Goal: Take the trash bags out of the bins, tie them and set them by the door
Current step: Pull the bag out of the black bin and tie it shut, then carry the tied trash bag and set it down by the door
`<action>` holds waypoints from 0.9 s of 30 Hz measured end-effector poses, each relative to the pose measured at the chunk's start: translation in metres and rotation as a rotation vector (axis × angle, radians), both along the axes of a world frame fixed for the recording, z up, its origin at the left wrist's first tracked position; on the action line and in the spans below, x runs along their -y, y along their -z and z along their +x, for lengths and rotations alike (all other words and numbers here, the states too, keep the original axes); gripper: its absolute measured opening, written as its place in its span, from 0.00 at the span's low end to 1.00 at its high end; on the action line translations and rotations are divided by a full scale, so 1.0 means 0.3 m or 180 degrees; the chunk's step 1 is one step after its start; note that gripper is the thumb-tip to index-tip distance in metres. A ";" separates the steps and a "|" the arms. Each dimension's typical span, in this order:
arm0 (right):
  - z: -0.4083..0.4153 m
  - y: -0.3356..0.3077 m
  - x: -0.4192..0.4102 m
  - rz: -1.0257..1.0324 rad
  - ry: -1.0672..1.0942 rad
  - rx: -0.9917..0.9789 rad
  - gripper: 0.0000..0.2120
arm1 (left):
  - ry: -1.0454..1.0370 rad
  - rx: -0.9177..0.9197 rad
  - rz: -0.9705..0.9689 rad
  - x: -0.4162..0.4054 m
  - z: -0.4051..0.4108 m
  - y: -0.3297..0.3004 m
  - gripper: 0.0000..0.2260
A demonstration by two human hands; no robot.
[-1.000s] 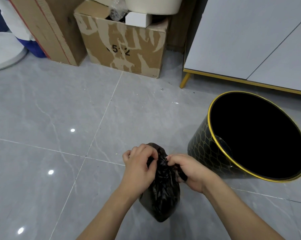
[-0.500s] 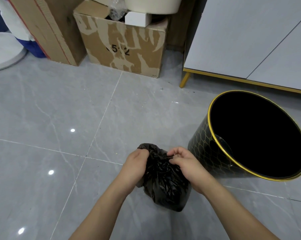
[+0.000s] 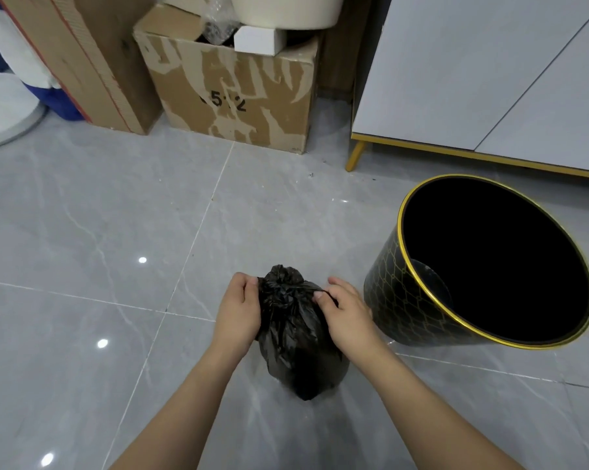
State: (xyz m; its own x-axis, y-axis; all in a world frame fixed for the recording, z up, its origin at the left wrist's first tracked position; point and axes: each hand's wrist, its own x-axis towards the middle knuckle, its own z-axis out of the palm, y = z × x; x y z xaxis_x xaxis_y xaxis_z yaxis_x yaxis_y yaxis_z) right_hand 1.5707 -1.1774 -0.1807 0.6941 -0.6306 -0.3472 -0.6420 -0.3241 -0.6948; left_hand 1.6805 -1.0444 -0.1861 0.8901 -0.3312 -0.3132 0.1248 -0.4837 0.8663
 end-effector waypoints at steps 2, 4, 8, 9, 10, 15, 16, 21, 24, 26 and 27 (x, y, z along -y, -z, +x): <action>0.041 -0.035 -0.004 0.0558 0.0317 0.0405 0.12 | 0.0001 0.0296 -0.0015 0.033 0.037 -0.050 0.12; 0.086 -0.090 0.007 0.0823 0.0576 0.0660 0.12 | 0.0013 0.0599 -0.0046 0.075 0.082 -0.118 0.12; 0.165 -0.194 0.065 0.0841 0.0756 0.1126 0.11 | 0.0083 0.1086 -0.0087 0.175 0.161 -0.287 0.12; 0.185 -0.227 0.085 0.0769 0.0786 0.1206 0.11 | 0.0096 0.1185 -0.0111 0.202 0.178 -0.333 0.12; 0.203 -0.268 0.107 0.0707 0.0814 0.1274 0.10 | 0.0098 0.1272 -0.0131 0.232 0.194 -0.384 0.12; 0.202 -0.618 0.256 0.0601 0.0994 0.1587 0.08 | 0.0160 0.1539 -0.0203 0.430 0.209 -0.752 0.12; 0.181 -0.711 0.299 0.0589 0.1090 0.1601 0.08 | 0.0244 0.1515 -0.0229 0.478 0.191 -0.846 0.12; 0.068 -1.278 0.503 0.0568 0.1523 0.1690 0.08 | 0.0686 0.1278 -0.0296 0.685 0.084 -1.421 0.13; -0.014 -1.705 0.591 0.0298 0.1587 0.1716 0.10 | 0.0853 0.1133 -0.0290 0.789 0.028 -1.828 0.13; -0.070 -2.009 0.644 0.0189 0.1579 0.1673 0.11 | 0.0974 0.1126 -0.0388 0.846 -0.014 -2.121 0.12; -0.098 -2.162 0.669 0.0175 0.1582 0.1636 0.12 | 0.1022 0.1147 -0.0432 0.868 -0.038 -2.276 0.12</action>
State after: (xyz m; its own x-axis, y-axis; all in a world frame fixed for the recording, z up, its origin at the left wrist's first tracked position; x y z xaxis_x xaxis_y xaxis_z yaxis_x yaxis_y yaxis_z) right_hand 1.5414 -1.3781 0.4680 0.4137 -0.9056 -0.0938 -0.2917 -0.0343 -0.9559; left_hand 1.6691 -1.3047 0.4968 0.7803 -0.6225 0.0603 -0.3305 -0.3286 0.8847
